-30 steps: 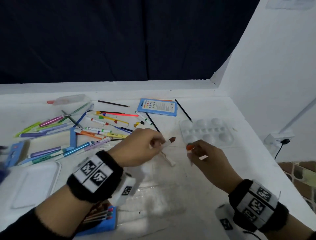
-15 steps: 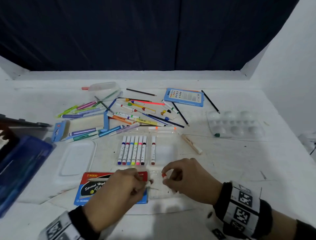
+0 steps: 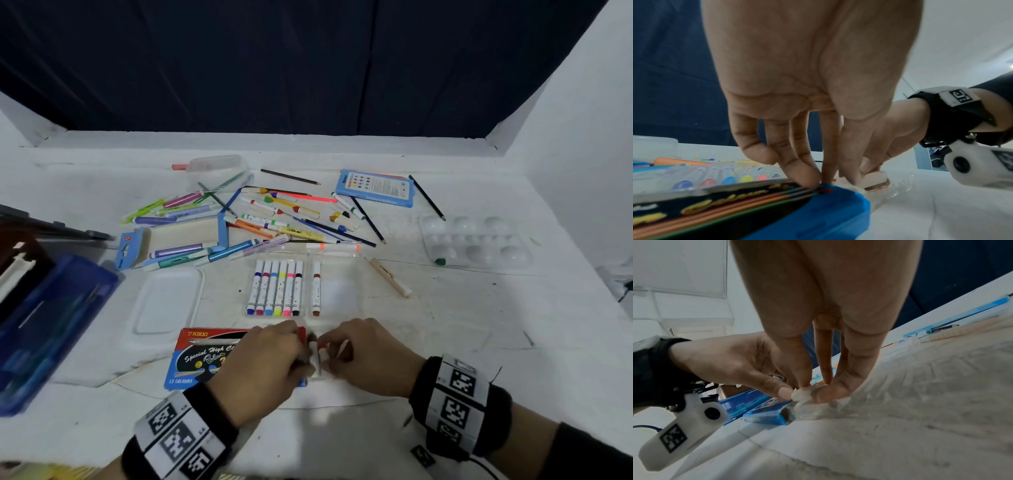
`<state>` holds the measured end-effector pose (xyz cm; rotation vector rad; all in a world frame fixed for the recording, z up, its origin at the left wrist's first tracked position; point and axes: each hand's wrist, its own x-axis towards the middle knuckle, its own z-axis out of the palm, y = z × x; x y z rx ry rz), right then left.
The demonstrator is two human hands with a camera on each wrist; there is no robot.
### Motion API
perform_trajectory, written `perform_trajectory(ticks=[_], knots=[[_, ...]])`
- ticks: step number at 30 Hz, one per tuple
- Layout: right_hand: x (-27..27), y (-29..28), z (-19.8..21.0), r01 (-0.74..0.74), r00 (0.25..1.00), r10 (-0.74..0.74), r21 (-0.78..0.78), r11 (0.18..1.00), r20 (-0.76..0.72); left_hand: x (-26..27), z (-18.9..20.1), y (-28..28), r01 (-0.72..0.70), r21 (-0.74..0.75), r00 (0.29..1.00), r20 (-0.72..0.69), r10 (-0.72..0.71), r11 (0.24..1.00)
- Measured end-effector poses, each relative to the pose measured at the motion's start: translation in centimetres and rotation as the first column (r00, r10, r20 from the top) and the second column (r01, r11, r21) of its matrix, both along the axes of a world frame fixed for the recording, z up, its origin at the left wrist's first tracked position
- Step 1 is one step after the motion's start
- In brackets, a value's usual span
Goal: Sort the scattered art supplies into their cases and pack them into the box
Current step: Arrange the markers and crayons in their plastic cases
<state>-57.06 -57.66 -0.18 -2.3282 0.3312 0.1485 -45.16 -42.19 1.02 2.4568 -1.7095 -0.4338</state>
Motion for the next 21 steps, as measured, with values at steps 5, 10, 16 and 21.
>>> perform_trajectory(ticks=[5, 10, 16, 21], knots=[[0.2, 0.1, 0.3, 0.009, 1.000, -0.009, -0.021, 1.000, -0.003, 0.3, -0.2, -0.4, -0.020, -0.017, 0.999, 0.043, 0.020, 1.000], [0.9, 0.2, -0.6, 0.038, 0.999, -0.038, -0.129, 0.991, 0.007, 0.0, -0.1, -0.9, -0.049, 0.003, 0.991, 0.126, 0.049, 0.999], [0.9, 0.0, -0.2, -0.016, 1.000, 0.014, -0.141, 0.990, -0.020, 0.6, -0.7, -0.8, -0.058, -0.050, 0.992, 0.108, 0.063, 0.997], [1.3, 0.2, -1.0, 0.012, 0.998, -0.001, -0.194, 0.981, 0.056, 0.6, -0.8, -1.0, -0.088, -0.021, 0.985, 0.147, 0.090, 0.996]])
